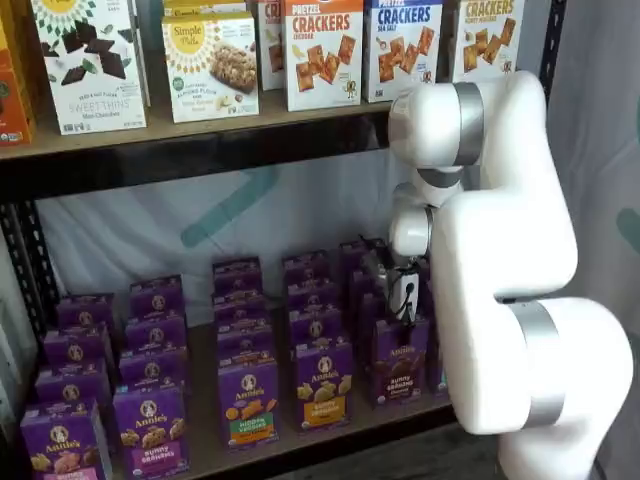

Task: Pick up the purple box with a brown patch in the center, on the bottom shelf, the fifth box from the left

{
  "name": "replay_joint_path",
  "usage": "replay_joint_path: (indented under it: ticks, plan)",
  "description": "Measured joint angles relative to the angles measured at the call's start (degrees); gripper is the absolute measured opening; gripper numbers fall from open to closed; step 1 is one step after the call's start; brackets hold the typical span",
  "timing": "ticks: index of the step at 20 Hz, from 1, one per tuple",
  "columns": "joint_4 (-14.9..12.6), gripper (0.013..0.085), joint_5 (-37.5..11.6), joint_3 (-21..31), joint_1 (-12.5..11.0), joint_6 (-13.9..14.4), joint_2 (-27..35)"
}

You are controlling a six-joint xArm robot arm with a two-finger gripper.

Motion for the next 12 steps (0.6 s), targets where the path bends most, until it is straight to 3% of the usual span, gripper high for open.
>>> replay_joint_path:
  ticks: [6, 12]
  plan:
    - [-2.2, 0.0850, -0.4, -1.3, -0.3, 1.6, 1.5]
    - [-0.7, 0.0850, 0.1, -1.8, -0.4, 0.2, 2.1]
